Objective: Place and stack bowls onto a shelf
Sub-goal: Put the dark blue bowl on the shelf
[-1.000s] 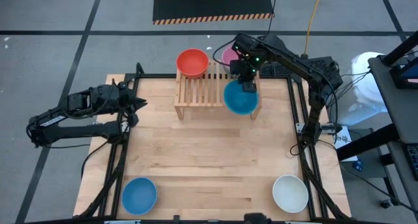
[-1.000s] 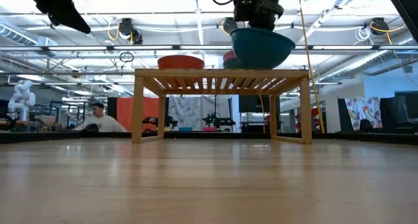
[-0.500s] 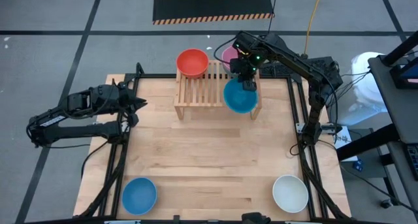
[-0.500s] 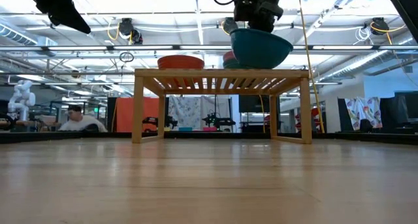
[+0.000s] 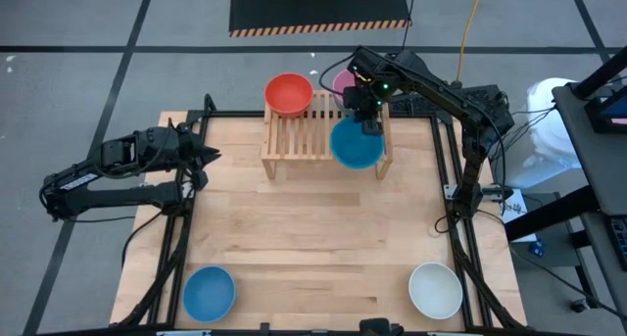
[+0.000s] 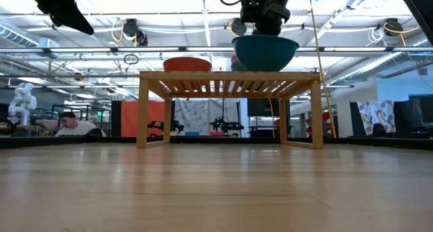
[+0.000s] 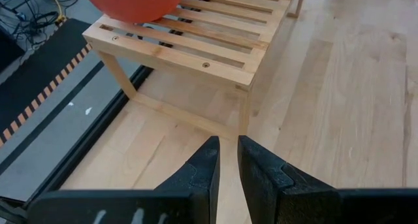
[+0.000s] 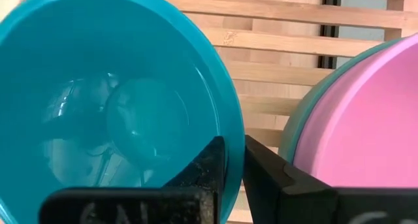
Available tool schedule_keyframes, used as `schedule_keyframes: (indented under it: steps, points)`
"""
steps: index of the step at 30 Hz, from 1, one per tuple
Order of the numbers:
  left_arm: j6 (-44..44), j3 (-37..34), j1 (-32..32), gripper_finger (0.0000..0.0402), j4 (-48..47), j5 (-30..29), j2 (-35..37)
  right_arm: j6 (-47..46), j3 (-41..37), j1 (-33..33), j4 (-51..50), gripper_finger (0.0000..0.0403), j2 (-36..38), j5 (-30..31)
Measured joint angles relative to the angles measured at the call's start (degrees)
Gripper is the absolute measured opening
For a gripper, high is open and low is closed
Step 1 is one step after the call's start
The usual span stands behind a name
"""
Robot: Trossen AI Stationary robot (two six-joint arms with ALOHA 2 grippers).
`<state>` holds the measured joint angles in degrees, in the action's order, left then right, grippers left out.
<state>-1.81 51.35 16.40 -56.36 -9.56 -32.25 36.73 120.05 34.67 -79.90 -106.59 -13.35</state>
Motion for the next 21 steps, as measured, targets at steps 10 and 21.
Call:
schedule_keyframes:
  steps: [10, 21]
  points:
    - [0.01, 0.0, 0.01, 0.0062, -0.04, 0.0, 0.0, -0.02, 0.0, -0.21, 2.84, 0.0045, 0.0, -0.15]
    - [0.05, 0.0, 0.0, 0.0062, -0.07, 0.68, 0.0, 3.17, 0.0, -0.62, 9.0, 0.0045, 0.51, -0.02]
